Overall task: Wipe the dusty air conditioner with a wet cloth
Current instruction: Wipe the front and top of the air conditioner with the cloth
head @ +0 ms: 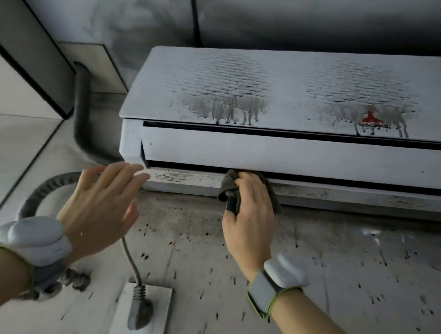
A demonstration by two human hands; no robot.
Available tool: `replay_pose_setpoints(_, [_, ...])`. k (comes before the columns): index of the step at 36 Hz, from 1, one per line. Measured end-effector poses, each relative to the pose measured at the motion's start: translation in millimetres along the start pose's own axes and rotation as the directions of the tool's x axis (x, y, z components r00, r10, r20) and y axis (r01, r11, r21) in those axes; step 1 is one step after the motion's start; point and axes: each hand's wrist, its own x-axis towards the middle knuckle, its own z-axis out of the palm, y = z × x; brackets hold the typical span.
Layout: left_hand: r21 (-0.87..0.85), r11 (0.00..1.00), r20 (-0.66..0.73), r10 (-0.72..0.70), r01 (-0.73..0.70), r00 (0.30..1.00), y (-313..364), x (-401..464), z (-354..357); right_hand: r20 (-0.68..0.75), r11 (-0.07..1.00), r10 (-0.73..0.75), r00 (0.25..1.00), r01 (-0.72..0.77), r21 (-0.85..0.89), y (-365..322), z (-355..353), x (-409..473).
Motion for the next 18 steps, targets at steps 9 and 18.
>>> replay_pose_setpoints(9, [-0.121,0.977,0.068,-0.167,0.174,0.984,-54,-24,14,0.038,0.999,-0.036,0.999,0.035,0.004,-58,49,-3])
replay_pose_setpoints(18, [-0.184,0.961,0.078,-0.193,0.205,0.978,-73,-24,22,0.074,0.999,-0.036,0.997,0.038,-0.014,-101,83,-2])
